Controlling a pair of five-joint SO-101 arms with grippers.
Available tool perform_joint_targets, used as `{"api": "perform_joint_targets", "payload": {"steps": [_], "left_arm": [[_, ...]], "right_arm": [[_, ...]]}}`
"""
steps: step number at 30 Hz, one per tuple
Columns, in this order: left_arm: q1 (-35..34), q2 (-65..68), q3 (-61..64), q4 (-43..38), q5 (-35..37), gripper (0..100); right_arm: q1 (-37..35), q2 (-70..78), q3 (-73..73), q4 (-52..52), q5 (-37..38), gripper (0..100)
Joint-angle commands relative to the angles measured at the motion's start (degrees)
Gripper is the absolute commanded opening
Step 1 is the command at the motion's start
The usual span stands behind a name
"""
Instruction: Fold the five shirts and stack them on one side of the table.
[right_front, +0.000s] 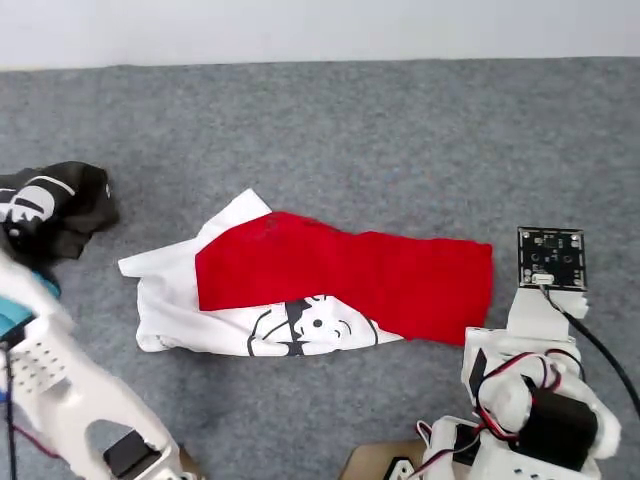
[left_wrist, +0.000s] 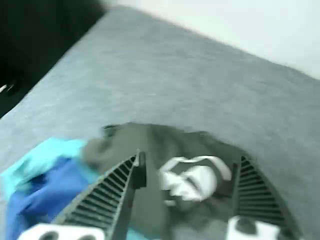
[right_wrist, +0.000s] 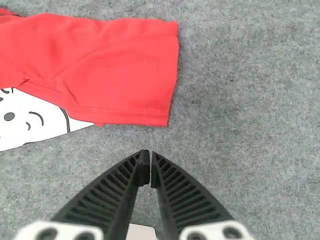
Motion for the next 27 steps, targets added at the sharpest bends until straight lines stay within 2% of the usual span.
{"api": "perform_joint_targets", "payload": {"steps": [1, 12, 20, 27], "left_arm": [[7.6, -2.2, -2.1, 1.9, -0.8, 27], [28.4, -4.8, 8.7, 1.9, -8.8, 27], [39.6, -16.3, 30.6, 1.8, -13.1, 26], [50.5, -18.1, 46.0, 1.5, -16.9, 27]], "right_arm": [[0.3, 0.0, -0.4, 1.5, 0.5, 1.5], [0.3, 0.0, -0.4, 1.5, 0.5, 1.5], [0.3, 0.0, -0.4, 1.5, 0.5, 1.5], [0.3, 0.0, -0.3, 1.3, 0.5, 1.5]]}}
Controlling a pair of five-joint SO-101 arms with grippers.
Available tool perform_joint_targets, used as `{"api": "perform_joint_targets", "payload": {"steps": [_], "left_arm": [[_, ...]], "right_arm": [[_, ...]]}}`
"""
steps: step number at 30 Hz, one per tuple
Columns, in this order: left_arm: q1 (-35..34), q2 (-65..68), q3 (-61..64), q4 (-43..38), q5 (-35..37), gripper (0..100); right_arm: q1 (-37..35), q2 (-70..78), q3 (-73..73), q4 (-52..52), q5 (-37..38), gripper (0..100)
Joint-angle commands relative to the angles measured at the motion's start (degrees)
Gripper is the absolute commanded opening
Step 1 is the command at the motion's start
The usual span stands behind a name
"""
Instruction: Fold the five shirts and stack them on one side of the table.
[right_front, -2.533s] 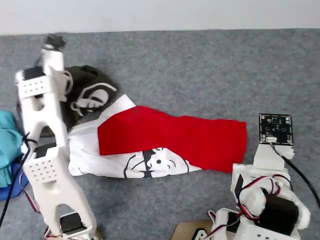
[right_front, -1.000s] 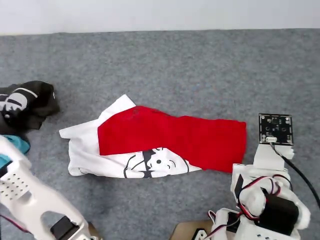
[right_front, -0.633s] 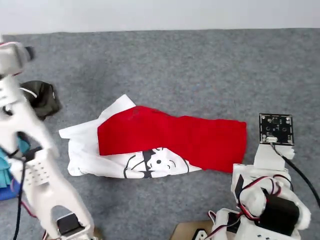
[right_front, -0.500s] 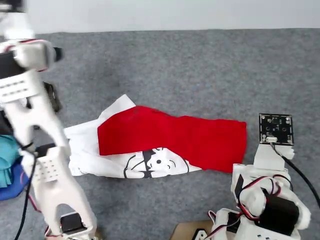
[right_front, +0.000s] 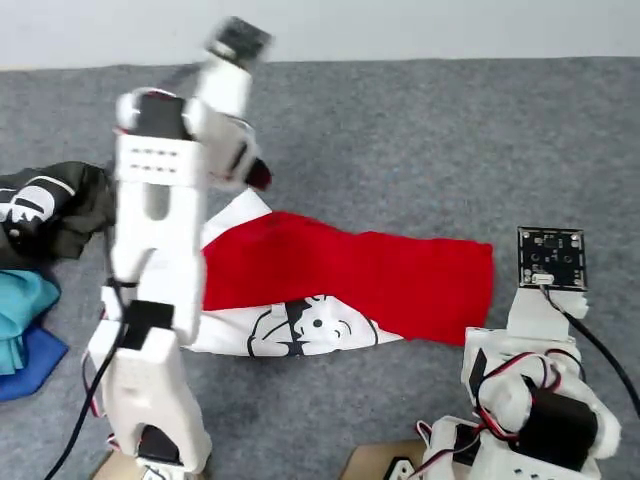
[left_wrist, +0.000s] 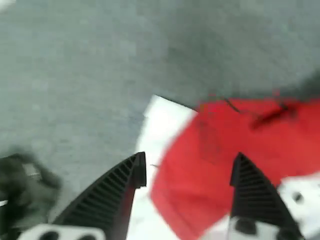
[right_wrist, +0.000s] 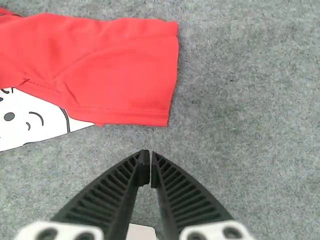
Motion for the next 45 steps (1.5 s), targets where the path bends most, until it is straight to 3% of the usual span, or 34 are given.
{"api": "perform_joint_targets", "payload": {"steps": [1, 10, 21, 25, 31, 39, 45], "left_arm": [[6.5, -3.7, 5.5, 0.9, -2.6, 27], [19.6, -3.7, 15.6, -8.8, -4.1, 27], [21.2, -2.9, 31.8, -23.5, -5.5, 27], [20.7, 0.8, 31.9, -23.4, -5.5, 22], [18.9, 1.5, 27.2, -21.3, -5.3, 0], [14.7, 1.6, 11.4, -9.6, -5.0, 0], [6.7, 1.6, -9.8, -0.1, -0.2, 0]], "right_arm": [[0.3, 0.0, -0.3, 1.3, 0.5, 1.5], [0.3, 0.0, -0.3, 1.3, 0.5, 1.5], [0.3, 0.0, -0.3, 1.3, 0.5, 1.5], [0.3, 0.0, -0.3, 1.3, 0.5, 1.5], [0.3, 0.0, -0.3, 1.3, 0.5, 1.5], [0.4, 0.0, -0.3, 1.3, 0.5, 1.4], [0.4, 0.0, -0.3, 1.3, 0.5, 1.3]]}}
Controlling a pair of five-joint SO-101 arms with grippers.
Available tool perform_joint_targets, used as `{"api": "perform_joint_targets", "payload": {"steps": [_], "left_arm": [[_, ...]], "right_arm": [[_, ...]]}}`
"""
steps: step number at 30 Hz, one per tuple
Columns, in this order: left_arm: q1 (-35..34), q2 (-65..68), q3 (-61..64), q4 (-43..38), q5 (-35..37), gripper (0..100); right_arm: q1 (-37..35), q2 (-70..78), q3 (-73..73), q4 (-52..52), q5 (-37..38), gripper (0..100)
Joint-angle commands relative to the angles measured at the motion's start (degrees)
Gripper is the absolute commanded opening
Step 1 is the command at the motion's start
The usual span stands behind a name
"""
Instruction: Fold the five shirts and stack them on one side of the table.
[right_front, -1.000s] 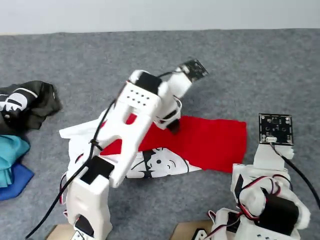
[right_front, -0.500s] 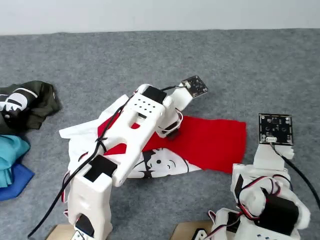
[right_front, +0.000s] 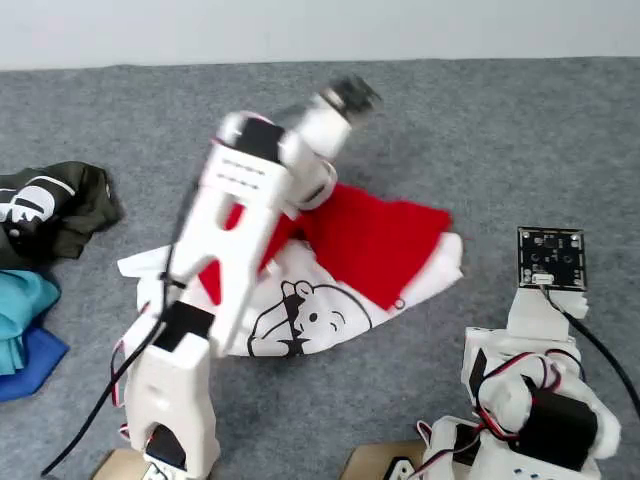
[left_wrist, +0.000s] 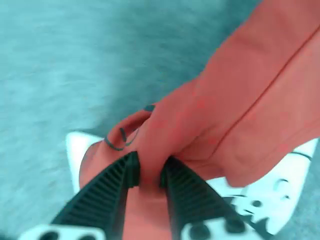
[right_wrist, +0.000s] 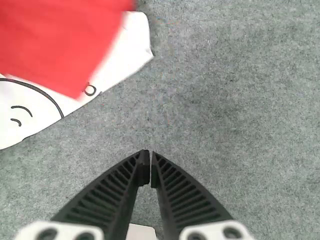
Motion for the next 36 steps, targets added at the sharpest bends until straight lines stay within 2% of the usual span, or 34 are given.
{"api": "perform_joint_targets", "payload": {"steps": [1, 5, 9, 17, 23, 26, 31, 36], "left_arm": [[-5.5, -0.7, -15.5, 5.5, 2.6, 0], [-13.2, -0.7, -26.8, 5.7, 6.9, 0], [-20.7, -0.7, -33.7, 5.7, 7.5, 0], [-41.1, -0.7, -41.8, 5.7, 8.9, 0], [-55.1, -0.4, -42.8, 5.6, 9.1, 0], [-59.2, 0.3, -41.5, 5.6, 8.9, 0], [-61.8, 1.9, -37.0, 5.7, 6.6, 2], [-64.6, 1.9, -35.1, 5.7, 3.0, 18]], "right_arm": [[0.4, 0.0, -0.3, 1.3, 0.5, 1.3], [0.4, 0.0, -0.2, 1.3, 0.5, 1.3], [0.4, 0.0, -0.2, 1.3, 0.5, 1.3], [0.4, 0.0, -0.2, 1.2, 0.5, 1.3], [0.4, 0.0, -0.2, 1.2, 0.5, 1.3], [0.3, 0.0, -0.2, 1.2, 0.5, 1.4], [0.2, 0.0, -0.2, 1.2, 0.5, 1.4], [0.1, 0.0, -0.2, 1.2, 0.5, 1.5]]}}
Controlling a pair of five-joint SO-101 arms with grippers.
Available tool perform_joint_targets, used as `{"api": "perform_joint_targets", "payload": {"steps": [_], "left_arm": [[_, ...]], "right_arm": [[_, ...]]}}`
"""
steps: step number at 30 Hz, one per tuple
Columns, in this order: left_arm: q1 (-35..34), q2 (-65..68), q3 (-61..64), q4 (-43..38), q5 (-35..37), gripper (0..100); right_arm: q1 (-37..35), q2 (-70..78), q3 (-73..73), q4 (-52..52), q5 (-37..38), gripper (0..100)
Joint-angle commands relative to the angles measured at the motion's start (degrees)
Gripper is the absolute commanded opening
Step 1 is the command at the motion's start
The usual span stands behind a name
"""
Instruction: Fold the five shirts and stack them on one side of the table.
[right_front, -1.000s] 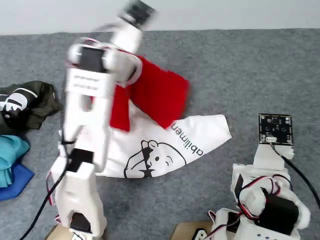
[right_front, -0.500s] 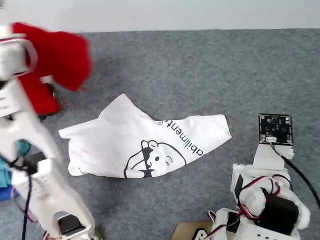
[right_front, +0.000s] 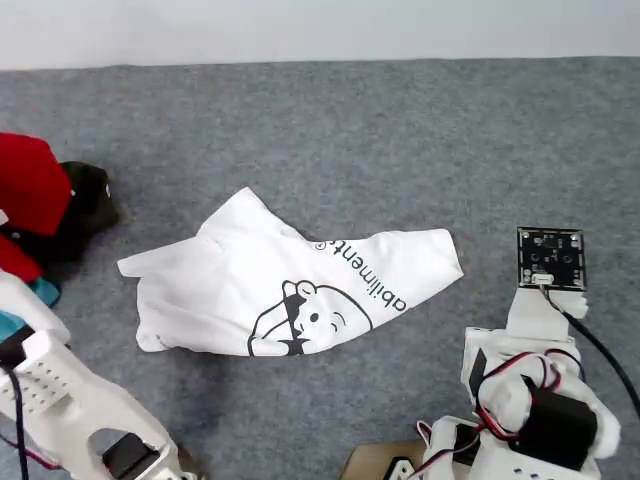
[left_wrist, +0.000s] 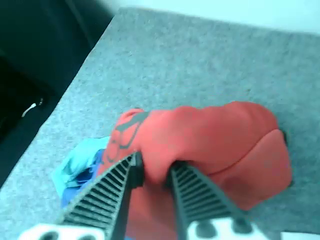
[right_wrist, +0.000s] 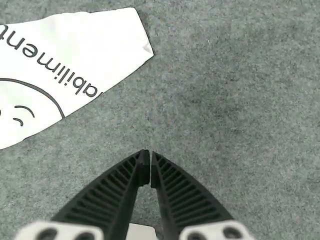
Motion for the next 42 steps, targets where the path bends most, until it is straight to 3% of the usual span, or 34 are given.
{"api": "perform_joint_targets", "payload": {"steps": [1, 4, 15, 18, 21, 28, 34, 42], "left_arm": [[-2.3, -0.9, -0.1, 1.1, -1.1, 21], [-4.3, -1.9, -0.7, 1.1, -1.4, 25], [-6.2, -11.1, -0.7, 1.1, -1.1, 25], [-6.0, -14.6, -0.6, 1.1, -1.1, 25], [-6.0, -17.5, -0.5, 1.1, -1.1, 25], [-6.0, -23.5, 1.0, 1.2, -1.1, 21], [-1.2, -33.6, 21.6, 1.2, -1.1, 18], [17.1, -47.6, 59.3, 1.1, -1.2, 17]], "right_arm": [[0.1, 0.0, -0.3, 1.2, 0.5, 1.5], [0.0, 0.0, -0.3, 1.2, 0.5, 1.5], [0.0, 0.4, -0.9, 1.3, 0.5, 1.5], [-0.1, 1.5, -2.0, 1.2, 4.0, 1.5], [-0.1, 5.9, -3.8, 1.3, 9.1, 1.6], [-1.5, 20.7, -15.8, 1.7, 9.8, 1.6], [-9.8, 30.5, -23.4, 1.2, 9.6, 1.6], [-12.2, 34.2, -25.0, 1.1, 9.3, 1.6]]}}
